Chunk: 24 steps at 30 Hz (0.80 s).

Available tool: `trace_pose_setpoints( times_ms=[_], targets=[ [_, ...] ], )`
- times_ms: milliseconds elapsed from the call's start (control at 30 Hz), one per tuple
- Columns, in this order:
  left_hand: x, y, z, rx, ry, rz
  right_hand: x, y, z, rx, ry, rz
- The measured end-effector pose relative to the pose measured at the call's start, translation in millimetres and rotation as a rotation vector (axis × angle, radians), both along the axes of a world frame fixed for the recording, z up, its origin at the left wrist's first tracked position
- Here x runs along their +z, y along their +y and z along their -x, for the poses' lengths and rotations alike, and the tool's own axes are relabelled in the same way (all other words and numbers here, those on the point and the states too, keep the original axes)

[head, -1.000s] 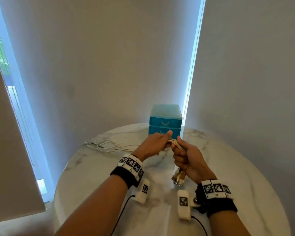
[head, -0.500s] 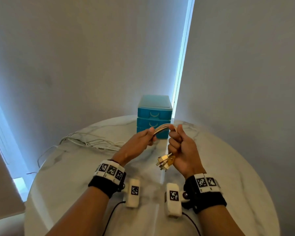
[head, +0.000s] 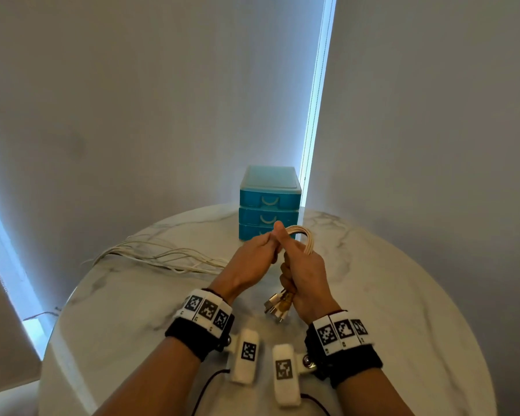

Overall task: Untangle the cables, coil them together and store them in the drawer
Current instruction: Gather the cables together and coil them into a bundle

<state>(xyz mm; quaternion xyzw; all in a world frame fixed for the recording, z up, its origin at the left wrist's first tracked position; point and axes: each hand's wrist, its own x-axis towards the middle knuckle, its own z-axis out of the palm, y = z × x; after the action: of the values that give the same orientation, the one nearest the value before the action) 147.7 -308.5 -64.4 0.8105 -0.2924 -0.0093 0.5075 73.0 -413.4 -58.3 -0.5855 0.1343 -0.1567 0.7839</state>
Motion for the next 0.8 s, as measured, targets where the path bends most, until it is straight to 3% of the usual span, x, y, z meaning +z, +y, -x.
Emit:
trace_pose_setpoints(
  times_ms=[233,300,467,633,800],
  targets=[
    [9,-6,15,-0.147,0.267,0.117,-2,-10,-3,-0.109,-0.024,-0.026],
    [12,-6,11,-0.123,0.227,0.045,-5,-16,-5,-0.119,-0.024,-0.005],
    [51,-3,7,-0.042,-0.103,-0.033,-8,-21,-11,-0.107,-0.037,-0.017],
    [104,-10,5,-0.125,-0.577,-0.675,-11,-15,-15,-0.095,-0.042,0.159],
    [127,-18,4,-0.117,-0.930,-0.893,-10,-14,-15,-0.114,-0.117,0.275]
  ],
)
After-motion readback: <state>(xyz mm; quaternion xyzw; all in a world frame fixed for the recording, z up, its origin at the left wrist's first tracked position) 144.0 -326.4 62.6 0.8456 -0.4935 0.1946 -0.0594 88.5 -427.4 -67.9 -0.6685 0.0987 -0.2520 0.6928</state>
